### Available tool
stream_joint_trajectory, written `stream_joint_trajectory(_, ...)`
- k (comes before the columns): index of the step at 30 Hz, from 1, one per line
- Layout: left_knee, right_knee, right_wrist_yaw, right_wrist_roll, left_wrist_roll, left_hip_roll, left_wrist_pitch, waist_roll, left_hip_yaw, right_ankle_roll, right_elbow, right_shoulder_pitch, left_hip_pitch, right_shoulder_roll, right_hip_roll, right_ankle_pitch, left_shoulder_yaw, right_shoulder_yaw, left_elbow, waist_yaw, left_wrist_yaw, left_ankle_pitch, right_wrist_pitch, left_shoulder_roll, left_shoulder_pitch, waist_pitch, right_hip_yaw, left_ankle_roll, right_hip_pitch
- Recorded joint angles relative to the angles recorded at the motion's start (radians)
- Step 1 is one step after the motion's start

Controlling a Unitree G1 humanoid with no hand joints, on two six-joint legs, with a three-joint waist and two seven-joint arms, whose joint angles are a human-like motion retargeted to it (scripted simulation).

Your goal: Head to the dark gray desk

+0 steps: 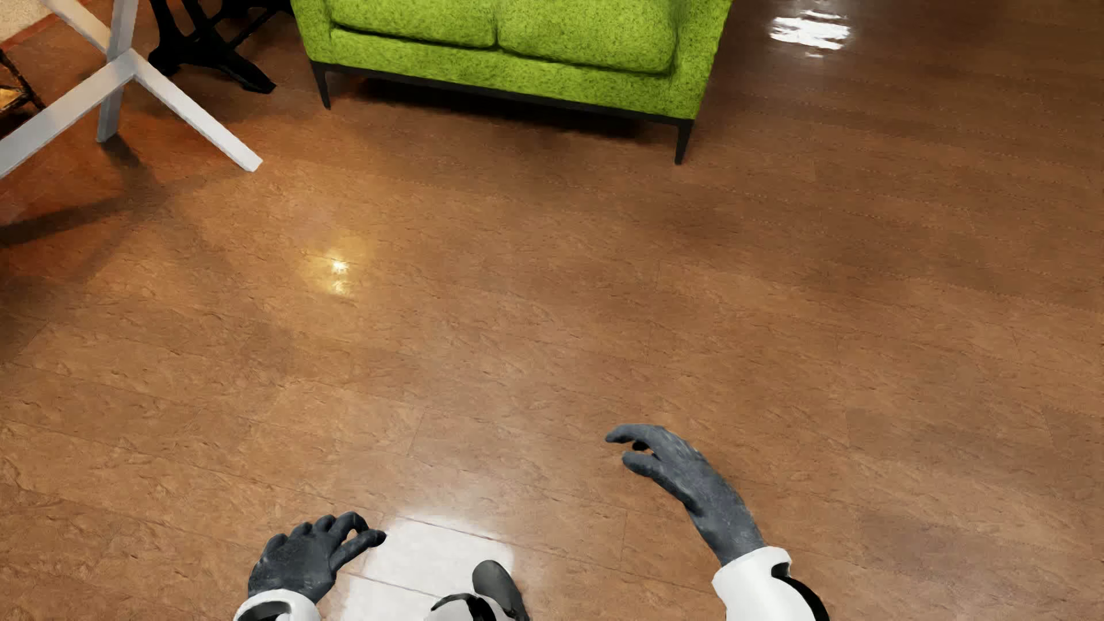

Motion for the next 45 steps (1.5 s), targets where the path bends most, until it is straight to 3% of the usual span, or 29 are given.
stream_joint_trajectory(1,-0.048,0.056,-0.012,-0.052,-0.022,-0.038,-0.001,0.003,0.053,0.001,0.021,-0.007,0.054,-0.010,-0.024,0.026,0.065,-0.001,-0.028,0.013,0.004,0.038,0.008,-0.035,0.048,-0.004,-0.006,0.190,0.032)
stream_joint_trajectory(2,-0.026,0.216,-0.021,-0.111,-0.051,-0.069,-0.005,0.000,0.033,0.014,0.037,0.004,0.094,-0.016,-0.093,0.117,0.122,-0.015,-0.050,0.023,0.012,0.000,0.011,-0.079,0.096,-0.003,0.040,0.208,0.018)
stream_joint_trajectory(4,0.059,0.634,-0.046,-0.220,-0.040,-0.140,-0.005,-0.024,-0.016,-0.194,0.074,0.039,0.153,0.022,-0.240,0.322,0.183,-0.064,-0.043,0.023,0.013,-0.101,0.048,-0.143,0.124,0.016,0.179,0.209,-0.125)
stream_joint_trajectory(5,0.082,0.778,-0.056,-0.255,0.016,-0.179,-0.012,-0.038,-0.049,-0.160,0.093,0.076,0.174,0.068,-0.267,0.330,0.194,-0.099,-0.019,0.012,0.003,-0.133,0.058,-0.157,0.107,0.025,0.229,0.209,-0.209)
stream_joint_trajectory(6,0.073,0.868,-0.059,-0.263,0.080,-0.220,-0.026,-0.048,-0.097,-0.127,0.110,0.107,0.202,0.113,-0.225,0.289,0.185,-0.135,0.000,-0.005,-0.013,-0.145,0.058,-0.162,0.079,0.031,0.307,0.208,-0.311)
stream_joint_trajectory(7,0.040,0.899,-0.058,-0.246,0.120,-0.260,-0.054,-0.051,-0.158,-0.067,0.115,0.146,0.239,0.141,-0.184,0.270,0.167,-0.169,0.015,-0.018,-0.026,-0.144,0.052,-0.165,0.051,0.033,0.358,0.198,-0.397)
stream_joint_trajectory(8,0.003,0.874,-0.047,-0.214,0.121,-0.298,-0.073,-0.052,-0.226,-0.018,0.122,0.176,0.277,0.157,-0.185,0.221,0.132,-0.203,0.029,-0.028,-0.040,-0.141,0.052,-0.176,0.013,0.033,0.361,0.183,-0.454)
stream_joint_trajectory(10,-0.047,0.709,-0.017,-0.169,0.052,-0.350,-0.099,-0.057,-0.362,-0.039,0.143,0.223,0.350,0.155,-0.223,0.136,0.053,-0.260,0.053,-0.049,-0.063,-0.155,0.062,-0.204,-0.048,0.030,0.330,0.149,-0.531)
stream_joint_trajectory(11,-0.054,0.585,-0.007,-0.177,0.015,-0.369,-0.107,-0.061,-0.428,-0.050,0.137,0.239,0.377,0.147,-0.231,0.108,0.009,-0.280,0.084,-0.059,-0.066,-0.175,0.084,-0.222,-0.084,0.029,0.336,0.131,-0.560)
stream_joint_trajectory(13,-0.054,0.319,-0.013,-0.194,-0.030,-0.401,-0.102,-0.069,-0.566,-0.036,0.148,0.256,0.421,0.134,-0.188,0.166,-0.056,-0.327,0.125,-0.076,-0.067,-0.214,0.115,-0.243,-0.138,0.026,0.499,0.092,-0.606)
stream_joint_trajectory(15,-0.057,0.043,-0.028,-0.183,-0.050,-0.413,-0.067,-0.081,-0.691,-0.010,0.197,0.252,0.460,0.142,-0.115,0.310,-0.092,-0.371,0.164,-0.080,-0.039,-0.245,0.139,-0.251,-0.154,0.021,0.757,0.052,-0.576)
stream_joint_trajectory(16,-0.051,-0.045,-0.035,-0.174,-0.060,-0.407,-0.043,-0.086,-0.745,0.000,0.229,0.248,0.473,0.147,-0.085,0.358,-0.101,-0.385,0.193,-0.073,-0.025,-0.258,0.147,-0.249,-0.151,0.019,0.817,0.034,-0.547)
stream_joint_trajectory(17,-0.038,-0.038,-0.038,-0.165,-0.073,-0.391,-0.015,-0.090,-0.789,0.000,0.261,0.240,0.481,0.151,-0.078,0.340,-0.102,-0.390,0.227,-0.061,-0.015,-0.273,0.153,-0.241,-0.144,0.018,0.785,0.014,-0.533)
stream_joint_trajectory(19,0.019,0.035,-0.034,-0.147,-0.112,-0.356,0.043,-0.100,-0.850,-0.013,0.313,0.218,0.475,0.139,-0.095,0.165,-0.076,-0.376,0.309,-0.044,0.008,-0.297,0.169,-0.224,-0.113,0.017,0.646,-0.025,-0.503)
stream_joint_trajectory(22,0.181,0.010,-0.028,-0.081,-0.225,-0.291,0.141,-0.087,-0.918,-0.069,0.453,0.126,0.388,0.123,-0.045,0.086,0.040,-0.322,0.455,-0.035,0.069,-0.200,0.246,-0.203,-0.081,0.022,0.479,-0.085,-0.412)
stream_joint_trajectory(24,0.378,-0.008,-0.002,-0.062,-0.308,-0.258,0.207,-0.066,-0.895,-0.101,0.569,0.052,0.255,0.084,-0.010,0.054,0.080,-0.281,0.566,-0.038,0.115,-0.043,0.286,-0.203,-0.085,0.028,0.366,-0.175,-0.355)
stream_joint_trajectory(25,0.487,-0.020,0.009,-0.066,-0.328,-0.204,0.215,-0.054,-0.814,-0.116,0.615,0.023,0.170,0.062,0.006,0.041,0.063,-0.260,0.610,-0.041,0.108,0.002,0.301,-0.192,-0.087,0.032,0.311,-0.210,-0.326)
stream_joint_trajectory(28,0.559,-0.021,0.014,-0.055,-0.349,-0.005,0.174,-0.021,-0.466,-0.154,0.734,-0.041,0.053,0.043,0.049,-0.004,-0.031,-0.269,0.675,-0.022,0.037,-0.093,0.359,-0.160,-0.063,0.033,0.199,-0.021,-0.278)
stream_joint_trajectory(29,0.491,-0.023,0.005,-0.050,-0.356,0.001,0.159,-0.016,-0.357,-0.162,0.763,-0.051,0.064,0.048,0.057,-0.016,-0.048,-0.296,0.678,-0.012,0.010,-0.118,0.380,-0.157,-0.044,0.029,0.175,0.005,-0.265)
stream_joint_trajectory(31,0.258,-0.030,-0.016,-0.050,-0.349,-0.076,0.147,-0.012,-0.208,-0.166,0.795,-0.053,0.117,0.067,0.063,-0.037,-0.074,-0.336,0.669,0.000,-0.040,-0.133,0.405,-0.154,-0.018,0.019,0.121,-0.048,-0.232)
stream_joint_trajectory(32,0.135,-0.050,-0.015,-0.059,-0.341,-0.098,0.145,-0.011,-0.097,-0.164,0.798,-0.049,0.173,0.069,0.066,-0.043,-0.080,-0.338,0.659,0.000,-0.056,-0.093,0.402,-0.157,-0.010,0.012,0.094,0.097,-0.207)
stream_joint_trajectory(33,0.042,-0.063,-0.006,-0.070,-0.335,-0.106,0.146,-0.012,0.003,-0.159,0.799,-0.044,0.239,0.067,0.067,-0.054,-0.077,-0.331,0.649,0.000,-0.062,-0.137,0.392,-0.163,-0.003,0.006,0.074,0.130,-0.185)
stream_joint_trajectory(36,-0.077,0.032,0.010,-0.073,-0.313,-0.171,0.151,-0.027,-0.040,-0.139,0.776,-0.018,0.324,0.079,0.031,-0.079,-0.065,-0.363,0.633,0.007,-0.030,-0.160,0.380,-0.187,-0.016,0.001,0.067,0.119,-0.176)
stream_joint_trajectory(38,-0.083,0.242,-0.005,-0.052,-0.293,-0.177,0.146,-0.037,-0.050,-0.107,0.751,0.002,0.350,0.122,-0.028,-0.012,-0.067,-0.415,0.615,-0.003,-0.014,-0.165,0.382,-0.189,-0.041,0.006,0.097,0.106,-0.250)
stream_joint_trajectory(39,-0.078,0.384,0.001,-0.053,-0.279,-0.180,0.139,-0.041,-0.057,-0.084,0.738,0.010,0.357,0.130,-0.061,0.044,-0.074,-0.426,0.594,-0.012,-0.012,-0.173,0.374,-0.187,-0.055,0.010,0.140,0.100,-0.313)
stream_joint_trajectory(40,-0.076,0.529,0.007,-0.064,-0.266,-0.186,0.128,-0.045,-0.068,-0.095,0.720,0.015,0.364,0.135,-0.091,0.100,-0.079,-0.426,0.573,-0.023,-0.005,-0.182,0.374,-0.187,-0.075,0.015,0.194,0.094,-0.385)
stream_joint_trajectory(42,-0.070,0.711,0.010,-0.075,-0.260,-0.194,0.104,-0.055,-0.089,-0.074,0.696,0.031,0.383,0.139,-0.117,0.098,-0.074,-0.441,0.525,-0.042,0.027,-0.199,0.377,-0.186,-0.105,0.022,0.310,0.076,-0.503)
stream_joint_trajectory(43,-0.072,0.730,0.011,-0.073,-0.266,-0.193,0.096,-0.058,-0.099,-0.035,0.693,0.045,0.395,0.141,-0.131,0.093,-0.065,-0.456,0.511,-0.047,0.047,-0.202,0.380,-0.186,-0.123,0.024,0.348,0.065,-0.540)
stream_joint_trajectory(45,-0.086,0.635,0.024,-0.078,-0.268,-0.190,0.088,-0.063,-0.122,-0.037,0.701,0.061,0.418,0.150,-0.191,0.083,-0.053,-0.474,0.476,-0.052,0.070,-0.201,0.391,-0.185,-0.146,0.023,0.365,0.039,-0.563)
